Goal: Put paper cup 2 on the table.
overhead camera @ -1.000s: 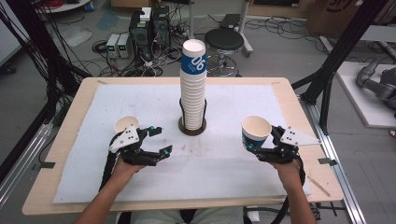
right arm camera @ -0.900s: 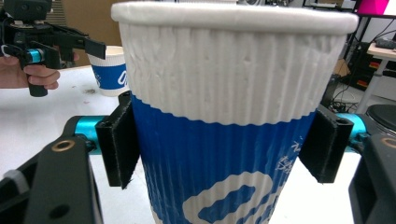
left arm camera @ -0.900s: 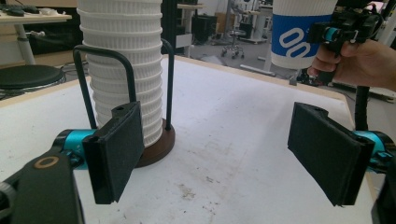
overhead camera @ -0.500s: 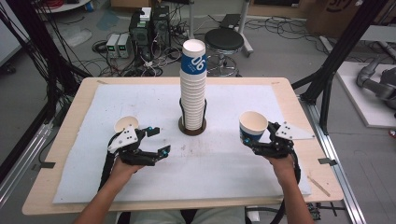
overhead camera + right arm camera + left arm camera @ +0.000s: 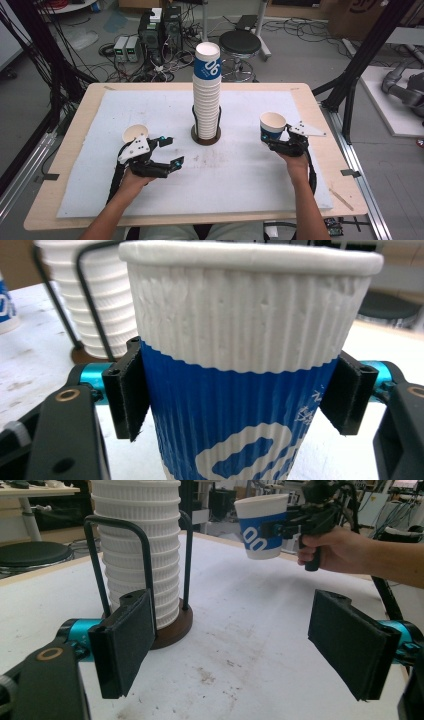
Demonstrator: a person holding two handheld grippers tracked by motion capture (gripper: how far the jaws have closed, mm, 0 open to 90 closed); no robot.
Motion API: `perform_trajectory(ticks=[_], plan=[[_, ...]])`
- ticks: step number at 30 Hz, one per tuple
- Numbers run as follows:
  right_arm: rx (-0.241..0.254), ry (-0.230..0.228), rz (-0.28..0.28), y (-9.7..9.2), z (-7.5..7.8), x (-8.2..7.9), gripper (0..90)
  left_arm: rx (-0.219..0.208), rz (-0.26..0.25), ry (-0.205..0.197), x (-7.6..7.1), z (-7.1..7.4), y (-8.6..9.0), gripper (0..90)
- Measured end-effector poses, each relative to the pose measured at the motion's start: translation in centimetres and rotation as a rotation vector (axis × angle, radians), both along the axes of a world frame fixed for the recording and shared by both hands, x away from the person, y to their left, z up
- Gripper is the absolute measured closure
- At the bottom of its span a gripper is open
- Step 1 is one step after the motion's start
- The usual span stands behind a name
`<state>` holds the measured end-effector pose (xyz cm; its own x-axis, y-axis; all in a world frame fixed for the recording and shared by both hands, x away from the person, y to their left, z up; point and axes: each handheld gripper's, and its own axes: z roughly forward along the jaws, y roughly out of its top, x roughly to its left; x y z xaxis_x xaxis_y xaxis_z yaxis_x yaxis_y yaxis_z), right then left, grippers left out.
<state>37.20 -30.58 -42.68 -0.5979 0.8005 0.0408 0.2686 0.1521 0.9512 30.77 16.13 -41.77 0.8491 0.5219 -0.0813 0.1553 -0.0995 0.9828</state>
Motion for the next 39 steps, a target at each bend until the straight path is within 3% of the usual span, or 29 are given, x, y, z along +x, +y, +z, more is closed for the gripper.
perform_trajectory(ticks=[5,10,12,20,27,35,39], plan=[[-0.029,0.071,-0.033,0.3,-1.4,1.2,25.8,0.002,-0.003,0.004,-0.1,-0.1,-0.1,18.5],[-0.072,0.114,-0.038,0.7,-2.1,1.6,25.7,0.008,0.000,0.005,-0.1,-0.2,0.0,18.5],[-0.104,0.129,-0.044,0.7,-2.2,1.7,24.8,0.008,0.002,0.005,-0.1,-0.2,0.0,18.5],[-0.138,0.165,-0.024,-0.1,-1.9,1.1,23.5,0.014,0.000,0.007,-0.2,-0.2,-0.1,18.5],[-0.144,0.231,-0.002,0.1,-2.0,0.8,20.3,0.018,0.001,0.008,-0.1,-0.2,0.0,18.5],[-0.166,0.238,0.004,0.2,-1.9,0.2,19.9,0.014,0.000,0.007,-0.1,-0.2,0.0,18.5],[-0.170,0.247,-0.004,-0.7,-2.0,-0.6,19.9,0.016,0.000,0.009,-0.1,-0.2,0.1,18.5]])
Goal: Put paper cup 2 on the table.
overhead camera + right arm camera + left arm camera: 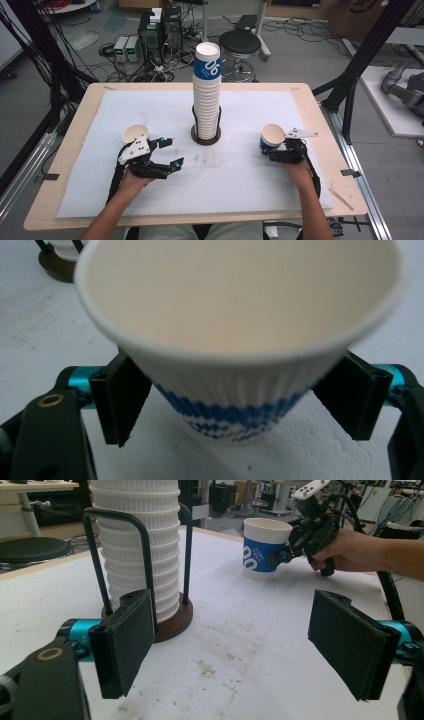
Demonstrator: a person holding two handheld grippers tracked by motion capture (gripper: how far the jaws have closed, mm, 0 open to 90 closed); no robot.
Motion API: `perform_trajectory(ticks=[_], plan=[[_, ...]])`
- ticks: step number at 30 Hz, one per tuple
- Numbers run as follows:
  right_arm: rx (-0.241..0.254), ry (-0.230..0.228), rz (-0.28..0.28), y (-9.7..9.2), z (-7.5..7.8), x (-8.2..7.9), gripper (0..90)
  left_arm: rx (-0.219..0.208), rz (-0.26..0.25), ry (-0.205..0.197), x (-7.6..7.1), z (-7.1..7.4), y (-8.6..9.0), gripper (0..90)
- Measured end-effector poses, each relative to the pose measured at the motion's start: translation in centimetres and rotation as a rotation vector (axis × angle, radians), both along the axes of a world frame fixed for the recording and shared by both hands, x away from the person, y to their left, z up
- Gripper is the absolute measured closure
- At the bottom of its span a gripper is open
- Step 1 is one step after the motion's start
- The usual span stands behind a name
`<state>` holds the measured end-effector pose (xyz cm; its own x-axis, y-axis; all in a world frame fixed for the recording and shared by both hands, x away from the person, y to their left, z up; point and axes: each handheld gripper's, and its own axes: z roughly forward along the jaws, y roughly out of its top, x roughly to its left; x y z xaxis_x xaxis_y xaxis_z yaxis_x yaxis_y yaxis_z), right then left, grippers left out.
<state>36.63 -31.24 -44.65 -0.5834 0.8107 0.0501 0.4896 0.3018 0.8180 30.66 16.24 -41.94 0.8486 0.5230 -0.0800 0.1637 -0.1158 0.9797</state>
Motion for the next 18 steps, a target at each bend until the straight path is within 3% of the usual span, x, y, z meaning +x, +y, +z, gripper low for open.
perform_trajectory(ticks=[8,18], plan=[[0.048,-0.004,0.010,-1.4,0.9,-2.3,19.9,-0.010,0.002,0.008,0.1,0.0,0.1,18.5],[0.122,-0.110,-0.013,-3.2,2.9,-6.8,19.9,-0.033,0.019,0.018,0.3,0.4,0.7,18.5]])
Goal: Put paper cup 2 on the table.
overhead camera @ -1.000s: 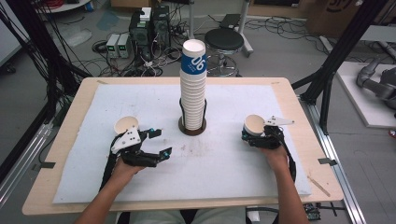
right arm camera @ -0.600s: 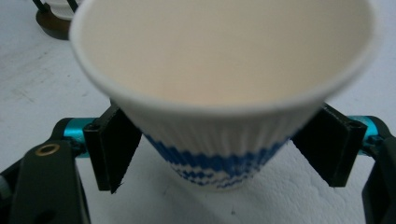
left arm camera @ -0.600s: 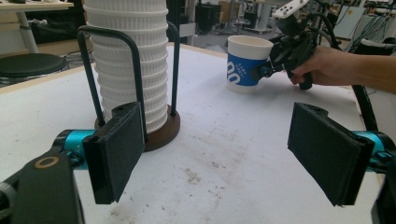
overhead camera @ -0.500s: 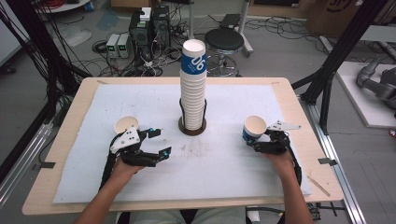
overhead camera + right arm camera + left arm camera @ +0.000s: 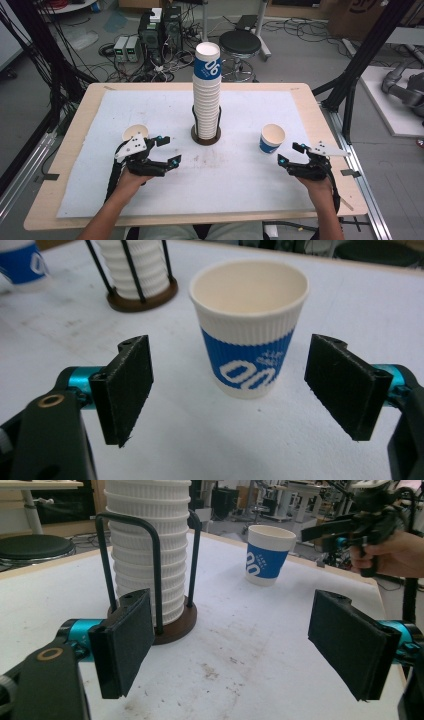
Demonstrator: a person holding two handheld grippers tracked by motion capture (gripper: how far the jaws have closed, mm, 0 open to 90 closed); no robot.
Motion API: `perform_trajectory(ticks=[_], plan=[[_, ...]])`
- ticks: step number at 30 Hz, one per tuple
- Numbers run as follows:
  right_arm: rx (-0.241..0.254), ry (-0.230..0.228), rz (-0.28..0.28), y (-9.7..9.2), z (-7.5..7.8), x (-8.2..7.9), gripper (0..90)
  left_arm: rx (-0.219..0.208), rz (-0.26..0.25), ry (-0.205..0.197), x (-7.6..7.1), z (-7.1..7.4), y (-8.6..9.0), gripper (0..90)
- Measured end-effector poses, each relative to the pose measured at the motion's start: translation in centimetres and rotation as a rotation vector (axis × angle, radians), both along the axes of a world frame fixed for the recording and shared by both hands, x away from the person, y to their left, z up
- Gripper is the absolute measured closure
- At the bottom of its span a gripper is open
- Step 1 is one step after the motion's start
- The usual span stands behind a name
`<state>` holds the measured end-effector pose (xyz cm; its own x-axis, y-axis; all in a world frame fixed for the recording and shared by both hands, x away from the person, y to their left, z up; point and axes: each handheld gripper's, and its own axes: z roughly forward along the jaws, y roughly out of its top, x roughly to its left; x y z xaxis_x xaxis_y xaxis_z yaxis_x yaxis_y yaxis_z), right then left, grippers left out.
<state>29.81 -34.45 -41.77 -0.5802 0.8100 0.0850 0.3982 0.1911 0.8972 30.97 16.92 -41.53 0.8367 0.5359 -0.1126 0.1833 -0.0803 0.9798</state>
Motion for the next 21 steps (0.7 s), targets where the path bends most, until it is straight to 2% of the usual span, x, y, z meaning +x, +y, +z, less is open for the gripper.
perform_trajectory(ticks=[5,9,12,16,21], plan=[[0.044,-0.096,0.018,0.3,1.5,-2.4,19.9,-0.025,0.019,0.007,0.0,0.2,0.5,17.9],[0.063,-0.154,0.039,0.9,2.4,-3.2,19.9,-0.032,0.038,0.005,0.0,0.4,0.9,17.9],[0.067,-0.181,0.048,1.4,2.8,-3.2,19.9,-0.036,0.045,0.002,0.0,0.4,1.1,17.9],[0.071,-0.175,0.063,1.9,2.8,-3.0,19.9,-0.036,0.054,-0.007,-0.2,0.5,1.4,17.9],[0.052,-0.164,0.085,2.4,2.8,-2.7,19.9,-0.043,0.064,-0.019,-0.5,0.8,1.8,17.9]])
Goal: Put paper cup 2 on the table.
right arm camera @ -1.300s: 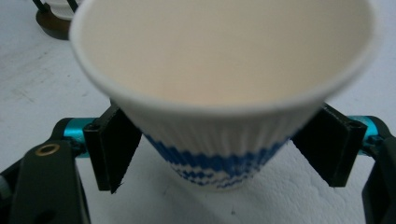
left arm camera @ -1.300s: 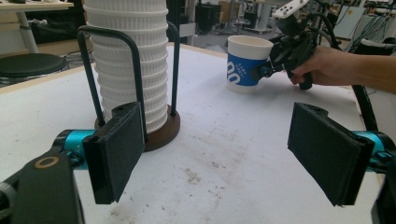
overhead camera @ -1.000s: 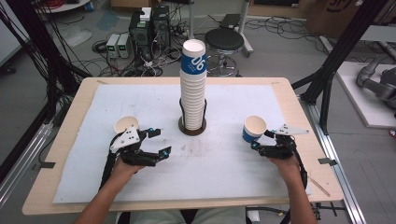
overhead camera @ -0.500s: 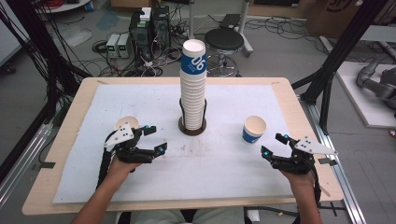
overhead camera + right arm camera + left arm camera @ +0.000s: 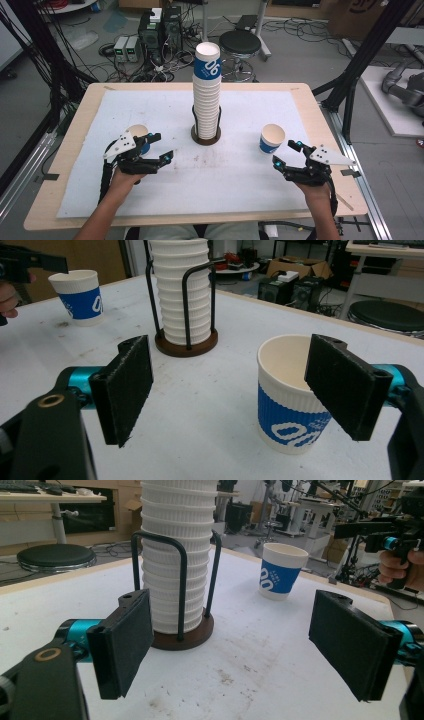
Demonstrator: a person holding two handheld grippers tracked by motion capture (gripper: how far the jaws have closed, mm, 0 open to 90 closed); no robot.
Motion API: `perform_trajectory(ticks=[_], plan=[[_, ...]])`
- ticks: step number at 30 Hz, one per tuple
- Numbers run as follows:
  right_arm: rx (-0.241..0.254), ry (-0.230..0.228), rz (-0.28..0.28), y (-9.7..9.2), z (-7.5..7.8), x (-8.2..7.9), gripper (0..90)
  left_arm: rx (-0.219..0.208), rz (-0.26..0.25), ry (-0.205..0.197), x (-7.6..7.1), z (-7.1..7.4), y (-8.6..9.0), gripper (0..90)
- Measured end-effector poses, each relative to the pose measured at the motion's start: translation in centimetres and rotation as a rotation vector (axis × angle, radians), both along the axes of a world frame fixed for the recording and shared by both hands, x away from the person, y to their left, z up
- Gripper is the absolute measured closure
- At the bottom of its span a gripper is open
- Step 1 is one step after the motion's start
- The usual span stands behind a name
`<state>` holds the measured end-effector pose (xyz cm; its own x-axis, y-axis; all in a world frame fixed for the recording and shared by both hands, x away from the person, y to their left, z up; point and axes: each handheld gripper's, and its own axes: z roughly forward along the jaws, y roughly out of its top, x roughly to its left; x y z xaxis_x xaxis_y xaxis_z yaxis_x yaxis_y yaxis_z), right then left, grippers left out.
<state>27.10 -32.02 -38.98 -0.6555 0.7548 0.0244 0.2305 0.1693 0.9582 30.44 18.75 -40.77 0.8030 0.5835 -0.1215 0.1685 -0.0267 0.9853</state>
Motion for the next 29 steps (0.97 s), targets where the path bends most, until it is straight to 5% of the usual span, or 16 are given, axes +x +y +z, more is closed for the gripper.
perform_trajectory(ticks=[29], plan=[[-0.013,-0.002,0.015,0.56,-0.07,0.47,19.9,0.007,-0.007,0.002,-0.28,-0.20,0.00,17.9]])
